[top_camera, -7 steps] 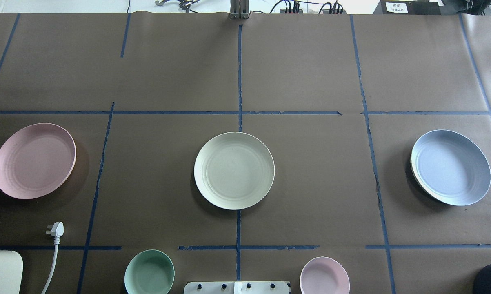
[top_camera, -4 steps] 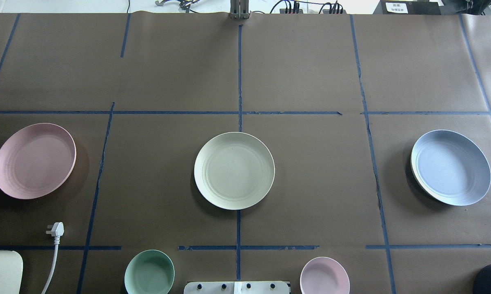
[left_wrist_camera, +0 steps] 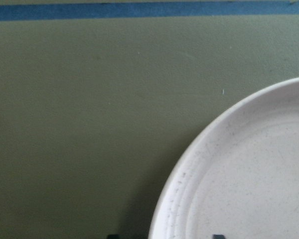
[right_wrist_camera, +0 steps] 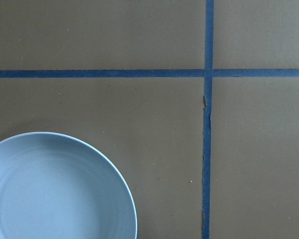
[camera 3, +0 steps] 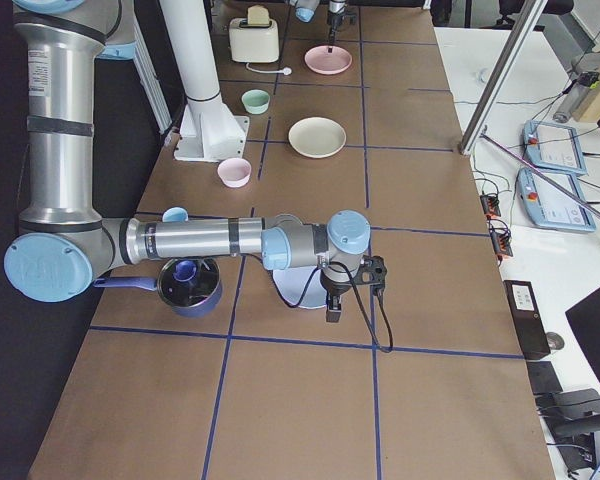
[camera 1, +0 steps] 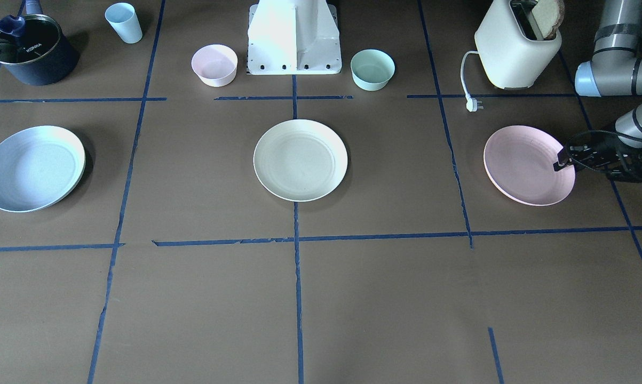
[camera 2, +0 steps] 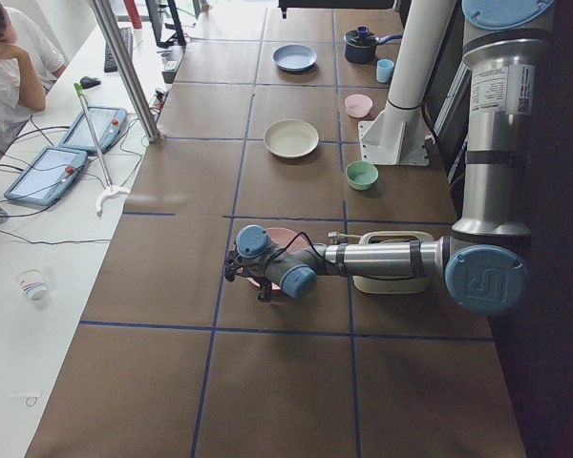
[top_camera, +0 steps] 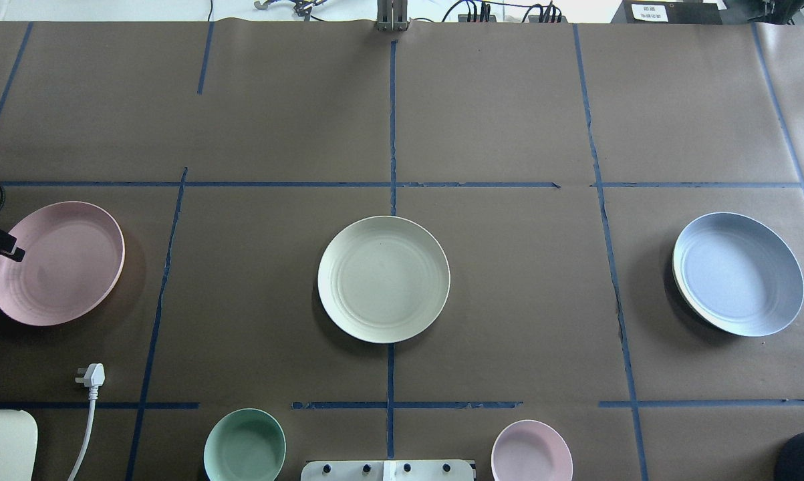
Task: Stack three plates with pink and blue
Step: 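Reach the left gripper to the pink plate's rim and grasp it, then carry the pink plate with the left gripper onto the cream plate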
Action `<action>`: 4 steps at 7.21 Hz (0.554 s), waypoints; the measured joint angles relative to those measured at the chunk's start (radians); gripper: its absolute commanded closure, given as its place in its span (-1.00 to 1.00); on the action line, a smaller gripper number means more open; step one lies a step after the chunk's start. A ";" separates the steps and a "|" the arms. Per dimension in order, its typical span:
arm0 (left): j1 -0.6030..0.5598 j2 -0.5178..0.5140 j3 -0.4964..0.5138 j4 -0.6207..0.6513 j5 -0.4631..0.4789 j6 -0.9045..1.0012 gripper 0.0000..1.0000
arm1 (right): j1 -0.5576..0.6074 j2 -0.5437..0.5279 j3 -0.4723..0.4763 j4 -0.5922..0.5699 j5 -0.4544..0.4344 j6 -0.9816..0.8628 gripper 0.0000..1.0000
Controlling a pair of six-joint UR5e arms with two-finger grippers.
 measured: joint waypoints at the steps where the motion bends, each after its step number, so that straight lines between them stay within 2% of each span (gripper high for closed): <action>1: 0.001 -0.014 -0.008 -0.001 -0.004 -0.006 1.00 | -0.003 0.000 0.000 0.001 0.000 0.003 -1.00; 2: 0.002 -0.044 -0.027 -0.001 -0.010 -0.029 1.00 | -0.005 0.000 0.000 0.001 0.000 0.003 -1.00; 4: 0.007 -0.157 -0.064 -0.002 -0.091 -0.150 1.00 | -0.005 0.001 0.005 0.003 0.000 0.004 -1.00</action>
